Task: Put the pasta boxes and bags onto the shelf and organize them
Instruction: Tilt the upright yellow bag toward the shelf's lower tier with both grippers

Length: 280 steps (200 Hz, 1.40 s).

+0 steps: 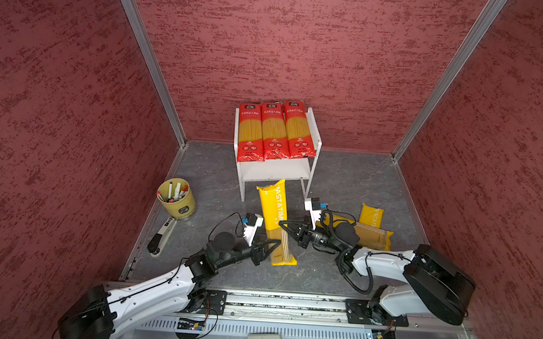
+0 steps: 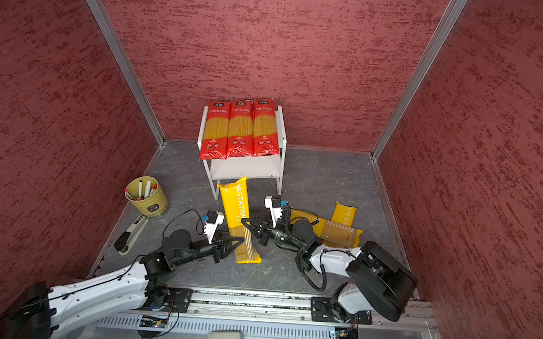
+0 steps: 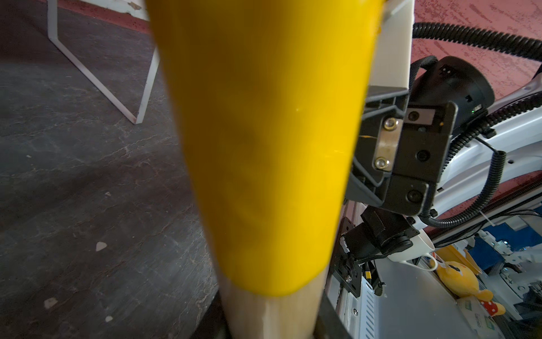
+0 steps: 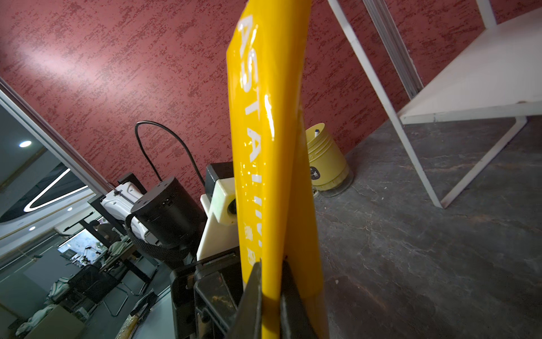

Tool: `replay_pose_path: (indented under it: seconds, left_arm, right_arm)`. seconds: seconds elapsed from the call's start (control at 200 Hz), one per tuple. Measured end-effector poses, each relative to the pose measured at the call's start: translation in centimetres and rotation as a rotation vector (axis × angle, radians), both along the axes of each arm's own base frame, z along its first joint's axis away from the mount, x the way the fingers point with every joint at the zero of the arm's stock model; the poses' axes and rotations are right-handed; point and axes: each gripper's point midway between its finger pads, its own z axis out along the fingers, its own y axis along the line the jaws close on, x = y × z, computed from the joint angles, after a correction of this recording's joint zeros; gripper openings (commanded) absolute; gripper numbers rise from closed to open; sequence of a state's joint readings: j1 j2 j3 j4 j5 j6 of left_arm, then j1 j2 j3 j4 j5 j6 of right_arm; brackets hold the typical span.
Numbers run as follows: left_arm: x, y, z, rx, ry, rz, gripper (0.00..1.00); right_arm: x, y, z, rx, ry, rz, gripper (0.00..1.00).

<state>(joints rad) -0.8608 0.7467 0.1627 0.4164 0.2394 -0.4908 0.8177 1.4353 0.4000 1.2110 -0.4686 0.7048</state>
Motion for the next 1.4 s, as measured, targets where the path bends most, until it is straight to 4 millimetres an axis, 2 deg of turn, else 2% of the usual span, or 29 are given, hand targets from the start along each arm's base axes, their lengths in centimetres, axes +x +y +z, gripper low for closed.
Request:
replay_pose_path:
  seconds: [0.306,0.556,0.761,1.027,1.172,1.403]
  left_arm:
    - [0.5,0.5,-1.5,0.032,0.059,0.046,0.0]
    - [0.7,0.7,-2.1,0.036,0.08,0.066,0.0]
    - [0.2,0.8,-3.7,0.064,0.128,0.058,0.0]
    - [0.4,1.0,-4.0,0.064,0.169,0.078,0.0]
    - [1.9,1.3,-3.5,0.056,0.234,0.131,0.0]
    - [5.6,1.9,-2.4,-0.003,0.363,0.223,0.0]
  right_arm:
    - [1.0,0.4,-1.8,-0.009,0.056,-0.03,0.08]
    - [1.7,0.4,-2.4,-0.009,0.073,-0.064,0.16]
    - [3.1,-0.3,-2.2,0.017,0.081,-0.138,0.21]
    - [4.0,-0.9,-2.1,0.026,0.105,-0.186,0.44]
    - [4.3,-1.8,-2.2,0.017,0.125,-0.228,0.56]
    - [4.5,-2.5,-3.3,-0.03,0.196,-0.266,0.62]
